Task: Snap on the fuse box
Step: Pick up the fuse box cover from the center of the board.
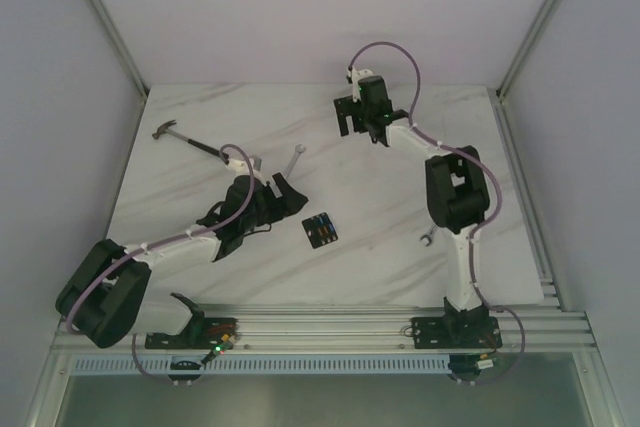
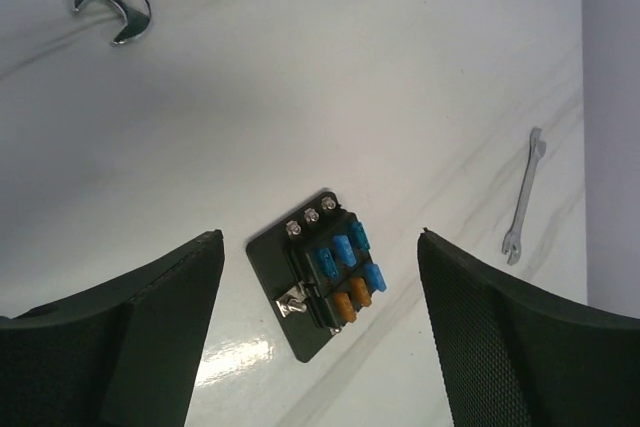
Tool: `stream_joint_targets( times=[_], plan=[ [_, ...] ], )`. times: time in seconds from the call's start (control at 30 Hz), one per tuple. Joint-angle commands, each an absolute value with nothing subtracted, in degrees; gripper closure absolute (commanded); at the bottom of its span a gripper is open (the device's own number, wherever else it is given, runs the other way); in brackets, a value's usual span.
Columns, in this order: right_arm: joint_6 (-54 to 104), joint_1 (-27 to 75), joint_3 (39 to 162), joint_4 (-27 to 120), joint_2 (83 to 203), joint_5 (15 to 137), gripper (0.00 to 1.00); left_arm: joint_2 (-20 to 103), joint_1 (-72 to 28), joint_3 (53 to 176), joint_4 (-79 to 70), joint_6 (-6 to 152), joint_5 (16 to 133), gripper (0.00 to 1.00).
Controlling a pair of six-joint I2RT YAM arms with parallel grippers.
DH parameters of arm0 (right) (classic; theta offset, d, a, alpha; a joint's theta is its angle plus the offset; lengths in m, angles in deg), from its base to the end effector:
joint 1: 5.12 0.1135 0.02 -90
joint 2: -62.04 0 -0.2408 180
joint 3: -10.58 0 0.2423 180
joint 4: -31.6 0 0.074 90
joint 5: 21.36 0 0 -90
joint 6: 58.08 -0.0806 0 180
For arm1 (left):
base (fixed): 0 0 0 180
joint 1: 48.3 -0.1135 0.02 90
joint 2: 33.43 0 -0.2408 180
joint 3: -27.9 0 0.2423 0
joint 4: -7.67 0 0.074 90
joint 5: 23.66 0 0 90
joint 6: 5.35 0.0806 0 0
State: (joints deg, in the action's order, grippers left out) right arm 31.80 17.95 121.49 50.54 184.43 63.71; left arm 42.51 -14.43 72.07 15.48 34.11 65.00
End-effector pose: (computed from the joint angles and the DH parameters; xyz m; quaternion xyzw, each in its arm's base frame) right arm 0.4807 0.1972 0.1905 -0.1516 0.8540 0.0632 0.4937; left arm 0.2574 -0.1705 0.1567 -0.1278 0.8286 -0.3588 0.4102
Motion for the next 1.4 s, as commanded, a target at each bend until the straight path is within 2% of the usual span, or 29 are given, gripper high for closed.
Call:
stream_joint_targets(
  times=[0.0, 0.23, 0.37, 0.53, 0.6, 0.73, 0.9, 1.37],
  plan=[
    [38.33, 16.24, 129.89, 45.52, 191.93, 70.61, 0.0, 42.79, -15.65, 72.13, 14.53, 36.57, 65.4, 0.11],
    [41.38, 14.04, 144.54, 49.68, 204.12, 76.93, 0.0, 44.85, -16.89, 72.33, 15.01, 36.95, 66.36, 0.07],
    [41.84, 14.03, 149.53, 52.71, 208.15, 78.19, 0.04, 46.1, -16.92, 72.48, 15.29, 36.67, 67.14, 0.07],
    [42.66, 14.04, 149.65, 55.84, 208.44, 80.61, 0.15, 46.73, -16.92, 72.24, 15.53, 36.1, 68.02, 0.07],
    [42.89, 14.09, 149.32, 56.94, 208.16, 80.77, 0.23, 46.51, -16.92, 72.05, 15.7, 35.77, 68.38, 0.07],
    [42.81, 14.44, 144.69, 56.71, 205.61, 79.6, 0.41, 45.2, -16.92, 70.84, 15.89, 35.19, 68.56, 0.07],
    [42.73, 16.01, 135.62, 54.58, 198.88, 75.17, 0.52, 41.98, -16.92, 68.54, 15.83, 34.54, 68.03, 0.06],
    [25.2, 29.63, 96.56, 53.81, 164.07, 60.13, 0.54, 34.88, -16.92, 62.92, 14.76, 32.29, 66.46, 0.04]
  ],
)
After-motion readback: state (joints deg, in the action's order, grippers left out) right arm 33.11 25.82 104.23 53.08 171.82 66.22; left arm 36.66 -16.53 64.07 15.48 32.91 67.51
